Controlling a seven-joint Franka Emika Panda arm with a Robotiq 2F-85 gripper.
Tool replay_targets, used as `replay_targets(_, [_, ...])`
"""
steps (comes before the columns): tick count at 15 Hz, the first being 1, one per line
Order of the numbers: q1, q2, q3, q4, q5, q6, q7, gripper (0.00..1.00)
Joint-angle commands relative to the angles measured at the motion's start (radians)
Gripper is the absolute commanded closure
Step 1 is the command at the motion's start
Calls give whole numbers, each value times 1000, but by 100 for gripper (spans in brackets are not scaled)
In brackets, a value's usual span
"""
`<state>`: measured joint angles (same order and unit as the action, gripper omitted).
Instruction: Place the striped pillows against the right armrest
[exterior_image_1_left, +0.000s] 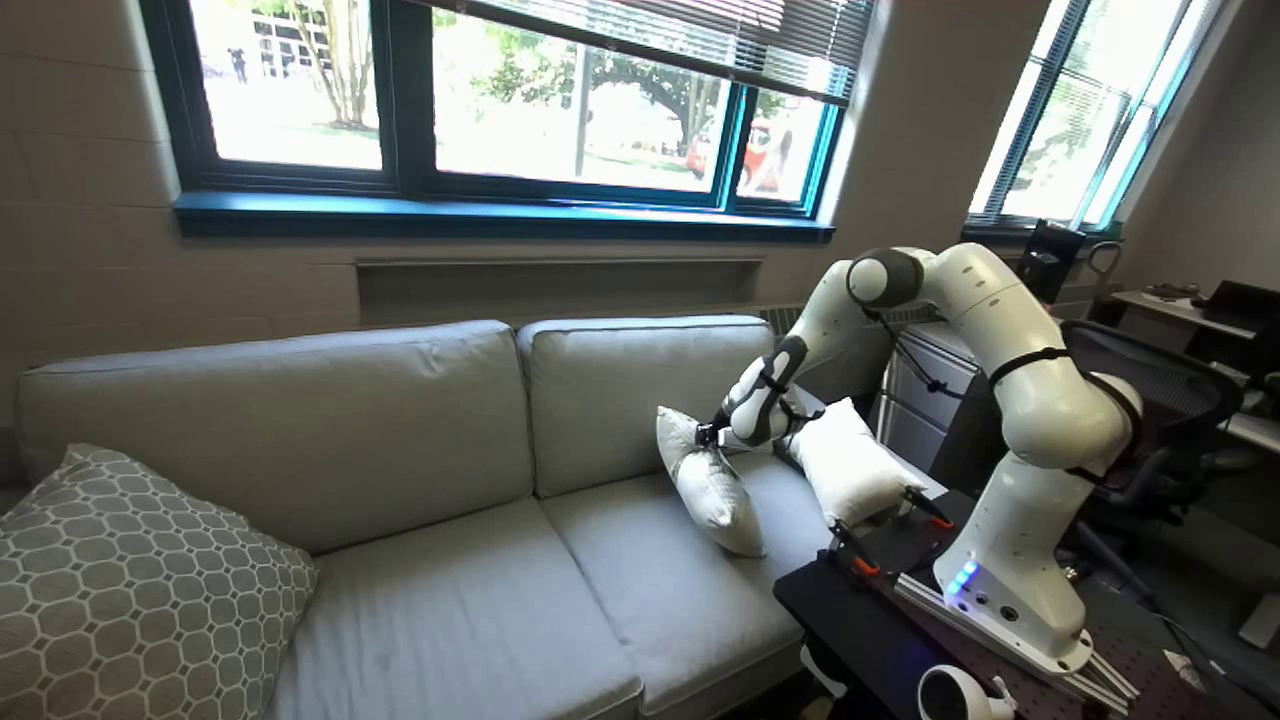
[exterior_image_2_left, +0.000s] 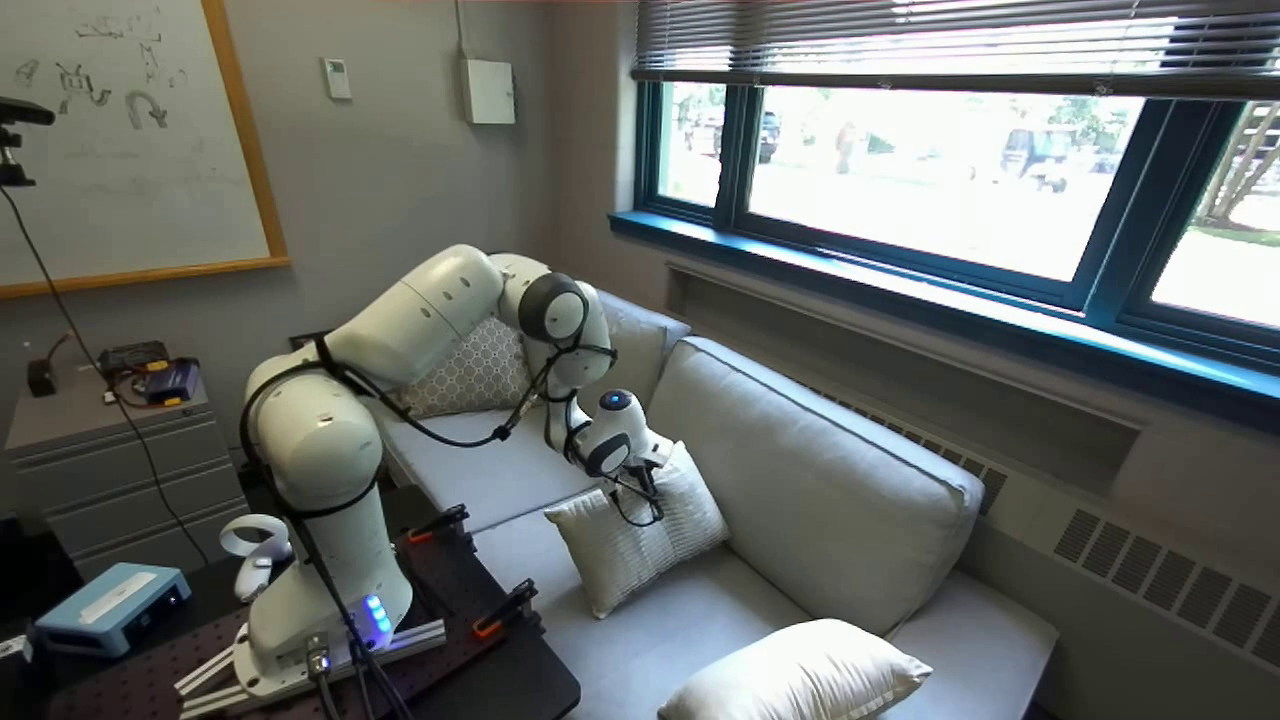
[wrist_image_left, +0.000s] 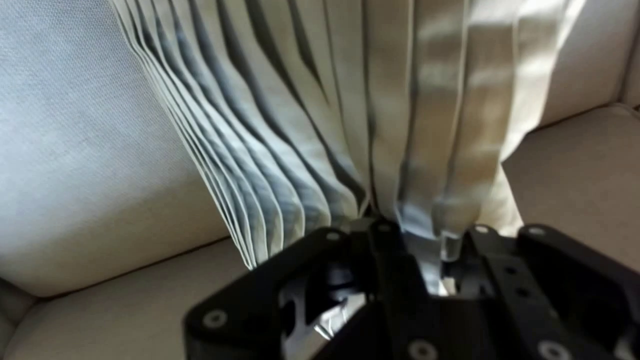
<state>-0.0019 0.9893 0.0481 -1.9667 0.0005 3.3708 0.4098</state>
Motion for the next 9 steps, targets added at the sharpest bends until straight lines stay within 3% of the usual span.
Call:
replay_targets(1, [-273, -129, 191, -205, -190, 64, -4, 93])
replay_targets(6, [-662, -132, 370, -324, -521, 49, 110, 93])
replay_targets(9, [-893, -144, 430, -372, -591, 34, 114, 93])
